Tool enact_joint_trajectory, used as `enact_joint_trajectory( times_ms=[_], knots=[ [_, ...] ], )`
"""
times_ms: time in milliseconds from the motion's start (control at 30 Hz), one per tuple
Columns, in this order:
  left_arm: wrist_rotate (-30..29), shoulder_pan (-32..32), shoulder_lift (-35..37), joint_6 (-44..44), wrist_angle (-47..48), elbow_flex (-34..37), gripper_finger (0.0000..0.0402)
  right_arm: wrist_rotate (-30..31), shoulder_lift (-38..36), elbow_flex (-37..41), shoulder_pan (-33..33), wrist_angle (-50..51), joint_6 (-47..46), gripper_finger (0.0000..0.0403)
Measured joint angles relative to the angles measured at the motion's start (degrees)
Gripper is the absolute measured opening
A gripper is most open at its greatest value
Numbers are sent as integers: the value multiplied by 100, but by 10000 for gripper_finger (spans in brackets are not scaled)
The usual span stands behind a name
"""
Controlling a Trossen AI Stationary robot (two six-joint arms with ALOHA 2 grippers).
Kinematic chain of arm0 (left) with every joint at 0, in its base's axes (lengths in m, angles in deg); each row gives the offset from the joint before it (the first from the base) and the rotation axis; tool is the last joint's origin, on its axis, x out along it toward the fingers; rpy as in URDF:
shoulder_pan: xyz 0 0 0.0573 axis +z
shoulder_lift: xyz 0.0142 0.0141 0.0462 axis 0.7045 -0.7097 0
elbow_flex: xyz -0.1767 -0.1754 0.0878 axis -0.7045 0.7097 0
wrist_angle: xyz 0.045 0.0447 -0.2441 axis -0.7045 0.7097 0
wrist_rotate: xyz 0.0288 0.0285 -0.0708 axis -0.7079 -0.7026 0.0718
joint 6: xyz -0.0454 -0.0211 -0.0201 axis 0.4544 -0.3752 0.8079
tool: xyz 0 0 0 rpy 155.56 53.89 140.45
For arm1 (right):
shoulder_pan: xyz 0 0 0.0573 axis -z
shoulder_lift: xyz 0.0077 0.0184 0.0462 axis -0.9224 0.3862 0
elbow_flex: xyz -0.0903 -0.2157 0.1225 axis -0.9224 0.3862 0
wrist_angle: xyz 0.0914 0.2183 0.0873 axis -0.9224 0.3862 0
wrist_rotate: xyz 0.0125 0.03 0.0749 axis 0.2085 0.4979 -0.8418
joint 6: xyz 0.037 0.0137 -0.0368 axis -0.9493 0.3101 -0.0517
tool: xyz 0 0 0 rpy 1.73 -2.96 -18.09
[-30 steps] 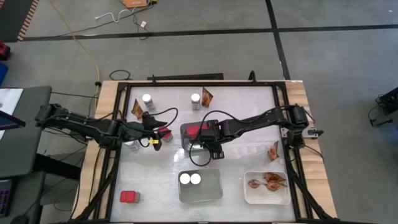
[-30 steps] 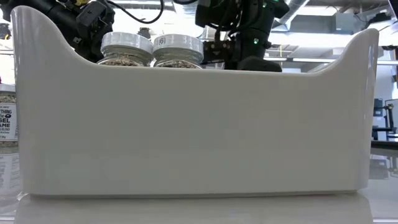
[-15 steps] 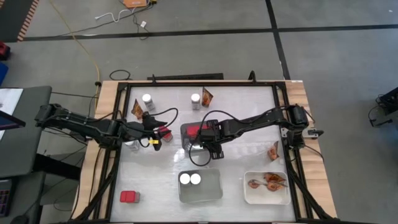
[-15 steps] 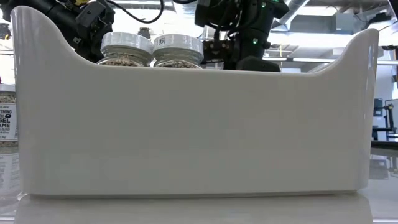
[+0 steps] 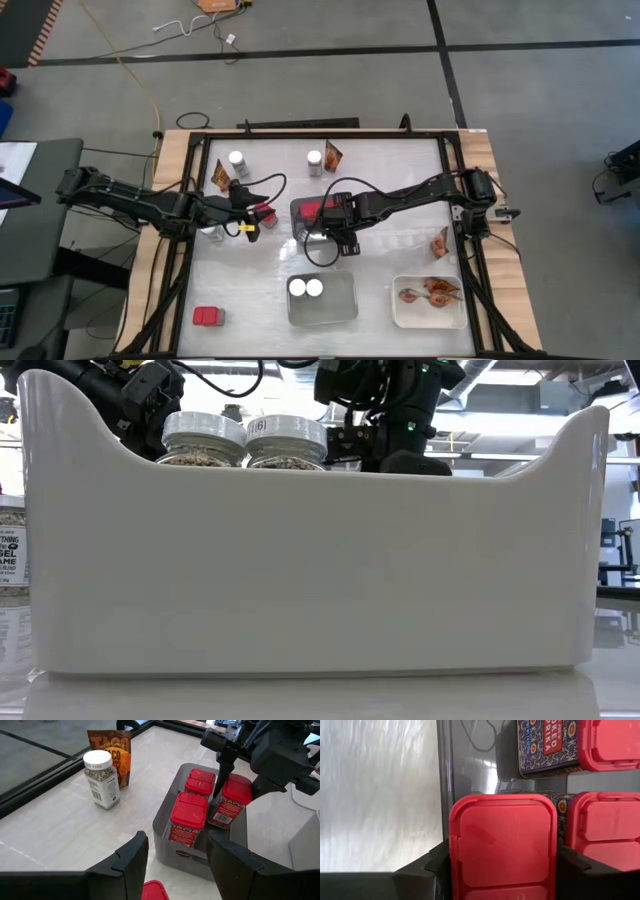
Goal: Sort spices by type
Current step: Put the red seasoning can into the black bin
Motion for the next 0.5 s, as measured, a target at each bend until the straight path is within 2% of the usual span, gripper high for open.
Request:
enact_joint_trajectory(
  times_ms=[200,500],
  knots=[
    [-1,0,1,0,0,0,190,0,-1,0,0,49,-14,249],
    [-1,0,1,0,0,0,190,9,-3,0,2,63,-36,282]
  ],
)
